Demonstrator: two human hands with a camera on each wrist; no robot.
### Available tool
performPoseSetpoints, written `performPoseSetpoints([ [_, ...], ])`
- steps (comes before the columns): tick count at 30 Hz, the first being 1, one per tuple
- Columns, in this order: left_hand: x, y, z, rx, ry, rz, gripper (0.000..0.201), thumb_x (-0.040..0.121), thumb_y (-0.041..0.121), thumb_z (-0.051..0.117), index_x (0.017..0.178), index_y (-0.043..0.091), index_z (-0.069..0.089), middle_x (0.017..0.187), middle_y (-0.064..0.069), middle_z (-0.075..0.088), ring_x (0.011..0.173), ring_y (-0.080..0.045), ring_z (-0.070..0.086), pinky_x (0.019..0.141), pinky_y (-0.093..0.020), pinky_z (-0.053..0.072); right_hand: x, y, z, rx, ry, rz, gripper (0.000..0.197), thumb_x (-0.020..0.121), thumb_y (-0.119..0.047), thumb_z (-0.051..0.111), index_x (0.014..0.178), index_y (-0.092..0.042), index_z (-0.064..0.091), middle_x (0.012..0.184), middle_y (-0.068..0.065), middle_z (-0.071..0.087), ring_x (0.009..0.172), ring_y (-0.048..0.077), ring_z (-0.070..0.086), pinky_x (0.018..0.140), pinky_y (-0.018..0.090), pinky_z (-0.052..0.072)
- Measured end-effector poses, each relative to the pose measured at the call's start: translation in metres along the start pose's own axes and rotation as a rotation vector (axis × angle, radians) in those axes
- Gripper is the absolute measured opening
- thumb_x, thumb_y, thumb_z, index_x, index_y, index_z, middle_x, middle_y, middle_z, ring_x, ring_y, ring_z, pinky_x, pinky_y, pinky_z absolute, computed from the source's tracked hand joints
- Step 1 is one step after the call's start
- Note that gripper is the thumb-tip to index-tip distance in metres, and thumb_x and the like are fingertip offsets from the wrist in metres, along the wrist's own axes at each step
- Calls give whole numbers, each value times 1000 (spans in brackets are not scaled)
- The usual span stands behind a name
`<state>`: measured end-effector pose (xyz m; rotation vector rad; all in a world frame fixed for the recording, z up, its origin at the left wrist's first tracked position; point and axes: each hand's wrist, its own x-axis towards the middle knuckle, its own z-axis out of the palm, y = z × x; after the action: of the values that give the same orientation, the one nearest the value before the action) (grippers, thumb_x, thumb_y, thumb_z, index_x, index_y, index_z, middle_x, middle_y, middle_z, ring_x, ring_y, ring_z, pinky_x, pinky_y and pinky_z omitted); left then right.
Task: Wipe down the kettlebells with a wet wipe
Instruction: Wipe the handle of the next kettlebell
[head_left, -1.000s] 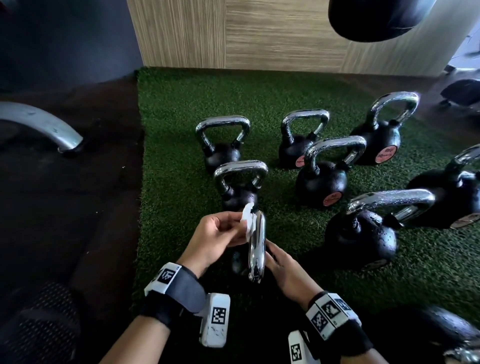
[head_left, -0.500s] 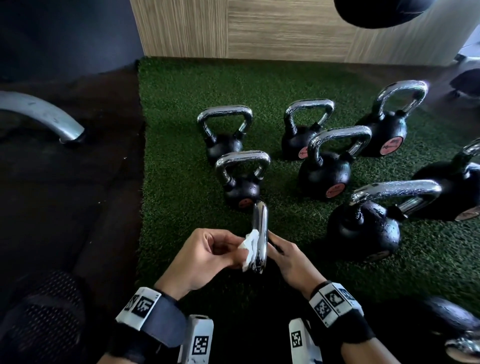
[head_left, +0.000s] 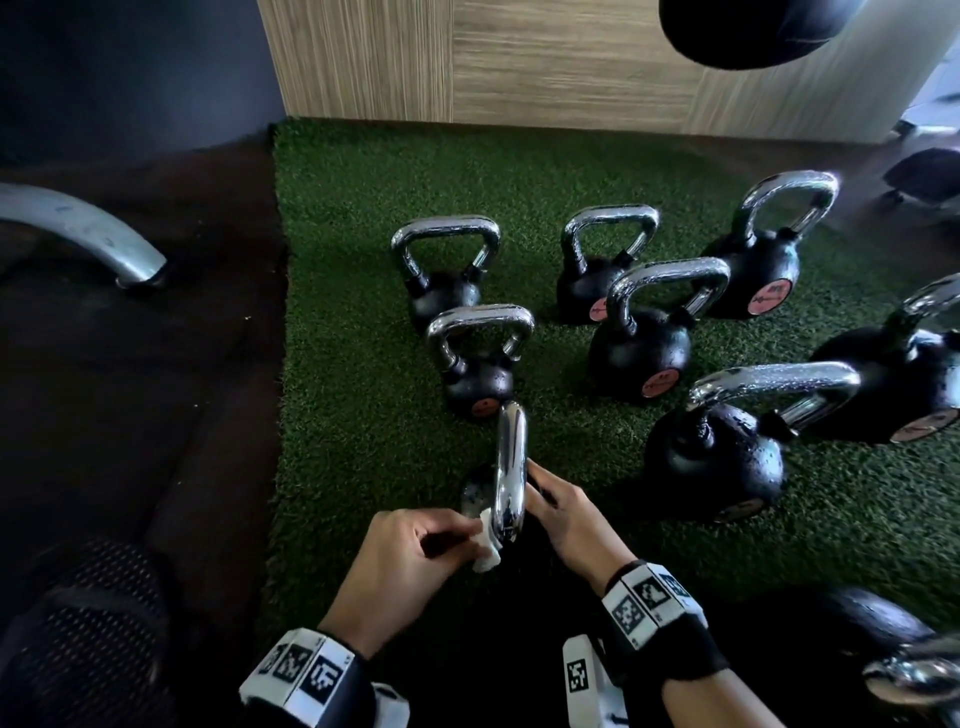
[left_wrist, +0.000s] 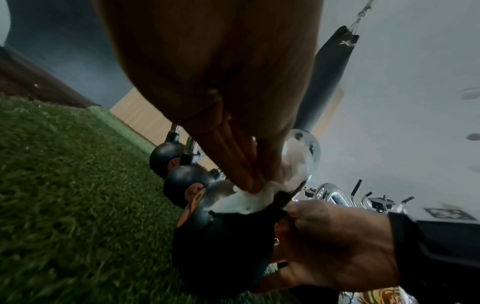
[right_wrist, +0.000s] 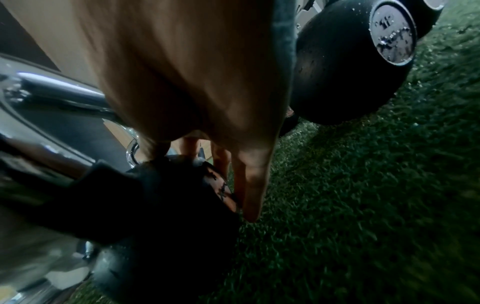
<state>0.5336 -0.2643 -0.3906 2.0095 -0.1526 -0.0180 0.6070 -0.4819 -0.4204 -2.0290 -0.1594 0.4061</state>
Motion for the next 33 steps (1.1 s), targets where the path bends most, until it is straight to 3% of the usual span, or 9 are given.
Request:
performPoseSetpoints([
  [3, 5, 9, -11, -16, -8, 52, 15, 81, 27, 83, 96, 27, 81, 94, 19, 78, 91, 2, 73, 86, -14, 52, -5, -18, -13, -206, 47, 38, 46, 94, -47, 64, 138, -37, 59, 128, -9, 68, 116, 8, 63, 107, 34, 47],
  [7, 21, 22, -32, -450, 172, -55, 28, 82, 2, 76, 106, 16, 72, 75, -5, 77, 69, -10, 69, 73, -17, 54, -23, -66, -34, -156, 446, -193, 33, 81, -17, 80, 107, -36, 76, 91, -13, 75, 73, 2, 69, 79, 26, 59],
  [11, 31, 37, -39, -744, 184, -89, 10, 89, -10, 62, 93, -1, 65, 55, 0, 63, 52, -10, 59, 61, -20, 54, -45, -120, -41, 11, 245, -535, 45, 75, -18, 87, 114, -36, 76, 103, -11, 71, 76, 12, 70, 70, 21, 57],
  [17, 32, 62, -28, -737, 90, -40, 20, 73, 26, 82, 79, 9, 73, 75, -15, 60, 69, -16, 61, 68, -29, 54, -53, -143, -31, -46, 247, -708, 36, 72, -17, 90, 107, -18, 80, 103, -9, 75, 89, 7, 72, 79, 23, 58],
  [21, 31, 65, -26, -602, 91, -8, 22, 72, 38, 72, 65, 18, 72, 70, -1, 64, 72, -8, 58, 70, -28, 47, -51, -136, -31, -40, 268, -707, 31, 72, -13, 89, 102, -14, 81, 99, -8, 75, 84, 6, 72, 75, 16, 56],
  [25, 34, 59, -28, -510, 55, 30, 32, 80, 50, 69, 91, 24, 82, 87, 2, 76, 78, -10, 67, 71, -21, 53, -45, -126, -32, -20, 356, -653, 20, 76, -12, 87, 95, -16, 82, 93, -11, 76, 81, 4, 73, 72, 15, 56],
  [27, 37, 51, -28, -406, 30, 95, 26, 90, 36, 71, 115, 35, 76, 105, 6, 77, 88, -5, 69, 75, -19, 53, -38, -115, -37, 0, 442, -563, 16, 77, -18, 86, 93, -20, 82, 88, -13, 76, 78, 4, 73, 70, 17, 57],
  [29, 40, 35, -31, -223, -11, 153, 60, 85, 12, 71, 134, 46, 59, 128, 12, 69, 112, 0, 63, 88, -24, 53, -29, -97, -43, 39, 514, -417, 14, 78, -22, 85, 91, -24, 81, 84, -14, 77, 74, 3, 73, 70, 21, 58],
  [33, 49, -1, -30, 206, -359, 120, 130, 70, 25, 90, 158, 46, -3, 167, 24, 9, 155, 1, 3, 125, -39, 21, -6, -62, -45, 16, 620, -103, 15, 77, -27, 83, 74, -40, 77, 72, -19, 74, 69, 0, 72, 66, 22, 57],
])
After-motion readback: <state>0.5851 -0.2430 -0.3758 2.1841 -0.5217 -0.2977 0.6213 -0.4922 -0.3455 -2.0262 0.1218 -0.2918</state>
